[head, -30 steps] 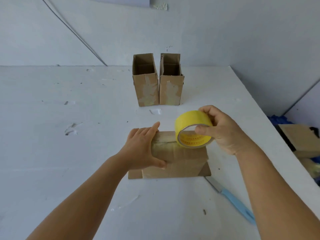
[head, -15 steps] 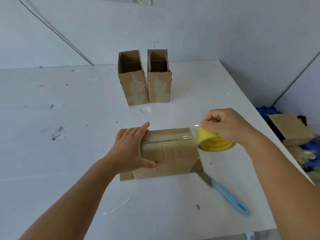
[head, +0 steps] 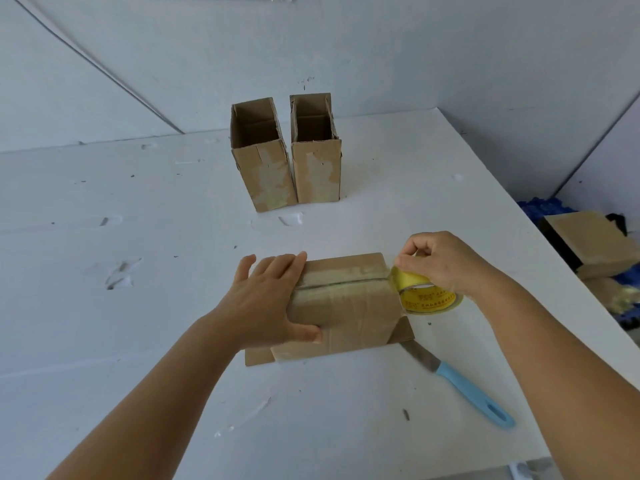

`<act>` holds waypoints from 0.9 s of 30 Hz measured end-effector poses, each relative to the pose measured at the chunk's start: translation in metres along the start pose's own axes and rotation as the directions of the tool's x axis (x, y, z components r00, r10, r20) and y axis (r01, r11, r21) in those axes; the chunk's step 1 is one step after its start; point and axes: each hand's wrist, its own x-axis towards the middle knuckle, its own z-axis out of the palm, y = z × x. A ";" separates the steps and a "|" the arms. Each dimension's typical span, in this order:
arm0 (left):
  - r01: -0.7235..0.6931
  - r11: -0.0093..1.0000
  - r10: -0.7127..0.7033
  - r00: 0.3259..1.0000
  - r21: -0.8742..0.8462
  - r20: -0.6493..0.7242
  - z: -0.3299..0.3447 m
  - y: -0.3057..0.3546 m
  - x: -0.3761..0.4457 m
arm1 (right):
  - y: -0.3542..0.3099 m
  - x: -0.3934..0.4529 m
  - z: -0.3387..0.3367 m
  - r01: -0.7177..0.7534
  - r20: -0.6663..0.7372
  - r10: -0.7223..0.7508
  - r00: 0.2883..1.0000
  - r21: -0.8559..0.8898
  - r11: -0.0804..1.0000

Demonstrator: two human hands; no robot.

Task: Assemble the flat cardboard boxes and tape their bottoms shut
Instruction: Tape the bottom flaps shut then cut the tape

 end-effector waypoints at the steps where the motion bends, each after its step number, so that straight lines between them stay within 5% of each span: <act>1: -0.010 0.999 0.009 1.000 0.037 0.028 0.000 0.005 0.002 | 0.001 0.000 0.000 0.003 0.000 -0.003 1.000 0.010 1.000; 14: -0.248 0.967 0.239 0.964 0.062 0.118 -0.001 0.094 0.082 | -0.011 -0.006 -0.004 0.001 -0.016 -0.002 1.000 -0.081 0.997; 23: -0.305 0.952 0.305 0.952 -0.025 -0.003 0.005 0.080 0.077 | 0.038 -0.020 -0.023 -0.075 0.136 0.025 0.990 0.374 0.924; 25: -0.306 0.952 0.306 0.952 -0.031 -0.007 0.006 0.080 0.075 | 0.039 -0.020 -0.025 -0.082 0.125 0.042 0.991 0.331 0.940; 27: -0.302 0.953 0.302 0.953 -0.034 0.005 0.007 0.080 0.074 | 0.041 -0.017 -0.030 -0.105 0.089 0.096 0.991 0.108 0.989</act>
